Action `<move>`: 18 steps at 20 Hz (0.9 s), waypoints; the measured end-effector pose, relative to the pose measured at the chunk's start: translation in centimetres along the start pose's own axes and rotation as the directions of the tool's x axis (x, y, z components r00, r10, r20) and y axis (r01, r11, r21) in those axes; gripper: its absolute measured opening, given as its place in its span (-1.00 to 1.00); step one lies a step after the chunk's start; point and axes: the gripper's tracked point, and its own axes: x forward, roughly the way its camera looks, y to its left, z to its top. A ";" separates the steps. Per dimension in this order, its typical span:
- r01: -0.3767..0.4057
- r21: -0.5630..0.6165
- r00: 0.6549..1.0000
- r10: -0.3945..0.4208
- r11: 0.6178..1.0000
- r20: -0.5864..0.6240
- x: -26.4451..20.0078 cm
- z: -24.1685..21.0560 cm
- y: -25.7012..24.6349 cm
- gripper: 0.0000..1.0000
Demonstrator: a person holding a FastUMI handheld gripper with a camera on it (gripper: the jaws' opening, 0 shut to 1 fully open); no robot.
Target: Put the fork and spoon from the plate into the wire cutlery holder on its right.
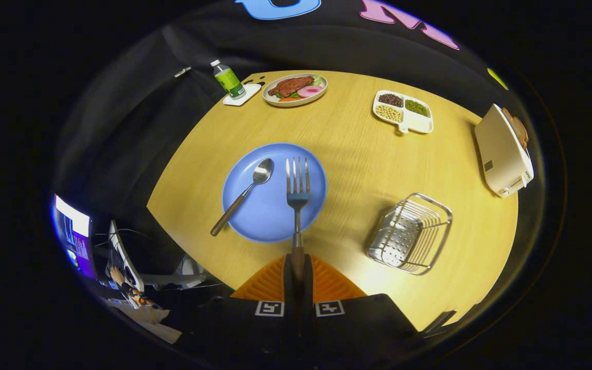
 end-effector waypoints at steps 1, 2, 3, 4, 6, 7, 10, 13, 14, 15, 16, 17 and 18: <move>0.008 -0.015 1.000 -0.008 1.000 -0.013 -1.1 -0.3 -1.1 -0.85; 0.019 -0.029 0.999 -0.020 0.999 -0.028 -2.1 -0.6 -2.3 -0.85; 0.026 -0.043 0.999 -0.028 0.999 -0.044 -3.0 -0.9 -3.5 -0.85; 0.031 -0.054 0.998 -0.034 0.998 -0.062 -3.7 -1.2 -4.6 -0.85; 0.048 -0.081 0.993 -0.056 0.996 -0.100 -4.8 -1.5 -6.9 -0.85; 0.064 -0.099 0.990 -0.076 0.993 -0.120 -5.1 -1.5 -8.2 -0.85; 0.063 -0.119 0.974 -0.087 0.991 -0.211 -5.2 -2.0 -10.5 -0.85; 0.051 -0.126 0.948 -0.088 0.991 -0.306 -5.0 -2.6 -11.8 -0.85; 0.052 -0.138 0.942 -0.094 0.989 -0.323 -4.9 -2.5 -12.2 -0.85; 0.048 -0.138 0.939 -0.092 0.989 -0.332 -4.7 -2.4 -12.3 -0.85; 0.036 -0.136 0.934 -0.081 0.990 -0.347 -4.6 -2.6 -12.3 -0.85; 0.034 -0.133 0.928 -0.081 0.990 -0.363 -4.5 -2.7 -12.5 -0.85; 0.033 -0.129 0.923 -0.079 0.991 -0.375 -4.2 -2.9 -12.7 -0.85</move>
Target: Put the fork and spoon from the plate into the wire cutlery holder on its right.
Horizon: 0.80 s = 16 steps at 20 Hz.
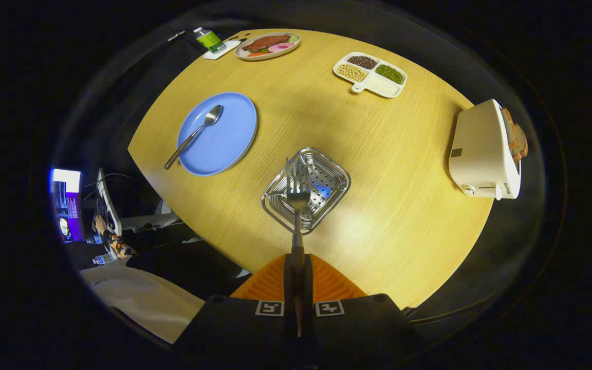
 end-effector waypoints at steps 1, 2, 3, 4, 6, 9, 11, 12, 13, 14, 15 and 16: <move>-0.010 0.003 1.000 0.010 1.000 -0.011 0.1 0.1 0.1 -0.85; -0.016 0.009 1.000 0.016 1.000 -0.024 0.4 0.1 0.0 -0.85; -0.016 0.015 0.999 0.017 1.000 -0.041 0.7 0.2 -0.2 -0.85; -0.016 0.021 0.998 0.017 1.000 -0.055 0.9 0.2 -0.3 -0.85; -0.020 0.035 0.996 0.023 0.999 -0.084 1.3 0.2 -0.3 -0.85; -0.034 0.043 0.993 0.038 0.999 -0.115 1.3 0.3 -0.3 -0.84; -0.035 0.029 0.990 0.038 0.999 -0.134 0.7 -0.2 -0.3 -0.84; -0.030 0.021 0.989 0.032 0.999 -0.147 0.4 -0.6 -0.5 -0.84; -0.024 0.011 0.987 0.025 1.000 -0.161 0.2 -0.9 -0.7 -0.85; -0.019 0.003 0.985 0.019 1.000 -0.174 0.1 -1.2 -0.8 -0.85; -0.013 -0.002 0.982 0.012 1.000 -0.187 0.0 -1.5 -1.0 -0.85; -0.012 -0.006 0.981 0.011 1.000 -0.194 0.0 -1.5 -1.1 -0.84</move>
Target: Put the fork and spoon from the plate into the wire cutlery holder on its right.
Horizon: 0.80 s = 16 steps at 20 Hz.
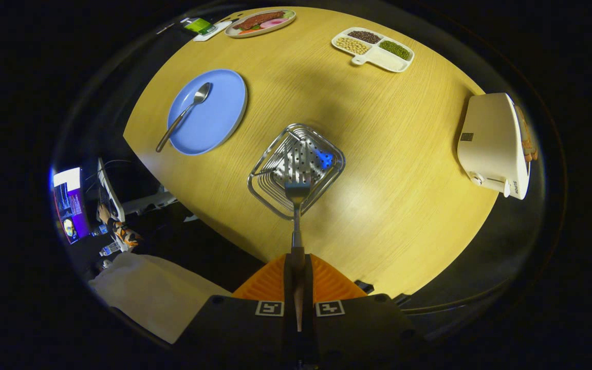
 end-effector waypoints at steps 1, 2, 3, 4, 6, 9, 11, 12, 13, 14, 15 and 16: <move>-0.001 0.000 1.000 0.001 1.000 -0.006 0.0 0.0 0.1 -0.85; -0.001 0.002 1.000 0.001 1.000 -0.015 0.2 0.0 0.1 -0.85; -0.002 0.003 1.000 0.002 1.000 -0.025 0.3 0.1 0.1 -0.85; -0.002 0.006 0.999 0.002 1.000 -0.040 0.5 0.1 0.1 -0.85; 0.003 0.017 0.997 -0.002 1.000 -0.074 0.7 0.2 -0.1 -0.85; -0.024 0.044 0.996 0.028 0.999 -0.088 0.5 1.1 0.5 -0.83; -0.047 0.067 0.995 0.053 0.997 -0.088 0.5 2.0 1.1 -0.83; -0.053 0.073 0.994 0.060 0.996 -0.097 0.6 2.3 1.1 -0.83; -0.050 0.082 0.993 0.058 0.995 -0.104 0.7 2.5 1.1 -0.83; -0.047 0.090 0.992 0.057 0.995 -0.113 0.9 2.6 1.0 -0.78; -0.047 0.092 0.991 0.058 0.995 -0.121 1.0 2.7 1.1 -0.78; -0.047 0.093 0.991 0.058 0.995 -0.124 1.1 2.9 1.1 -0.78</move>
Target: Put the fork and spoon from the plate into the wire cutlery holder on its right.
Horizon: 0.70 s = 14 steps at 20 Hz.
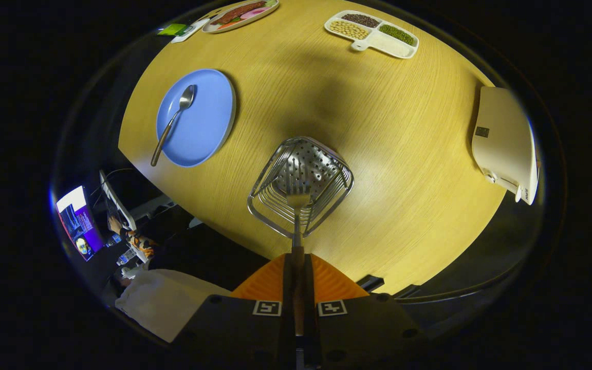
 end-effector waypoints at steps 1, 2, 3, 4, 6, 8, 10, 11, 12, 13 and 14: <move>-0.004 0.007 1.000 0.003 1.000 0.010 -0.1 0.2 0.1 -0.77; 0.001 0.009 1.000 -0.001 1.000 0.026 -0.1 0.6 0.1 -0.75; -0.003 0.008 0.999 0.002 1.000 0.052 -0.3 0.9 0.2 -0.58; -0.002 0.004 0.996 0.001 1.000 0.084 -0.9 1.2 0.4 -0.34; -0.022 0.000 0.987 0.022 1.000 0.160 -2.0 1.9 1.2 0.25; -0.044 0.001 0.972 0.042 0.999 0.231 -3.1 2.3 2.0 0.84; -0.059 0.005 0.955 0.055 0.998 0.293 -4.1 2.3 2.9 0.95; -0.057 0.007 0.944 0.051 0.998 0.325 -4.4 2.3 3.1 1.00; -0.059 0.008 0.932 0.052 0.998 0.359 -4.9 2.4 3.6 0.99; -0.059 0.008 0.916 0.051 0.998 0.397 -5.4 2.6 4.0 0.99; -0.056 0.005 0.899 0.048 0.998 0.436 -5.9 2.7 4.6 0.99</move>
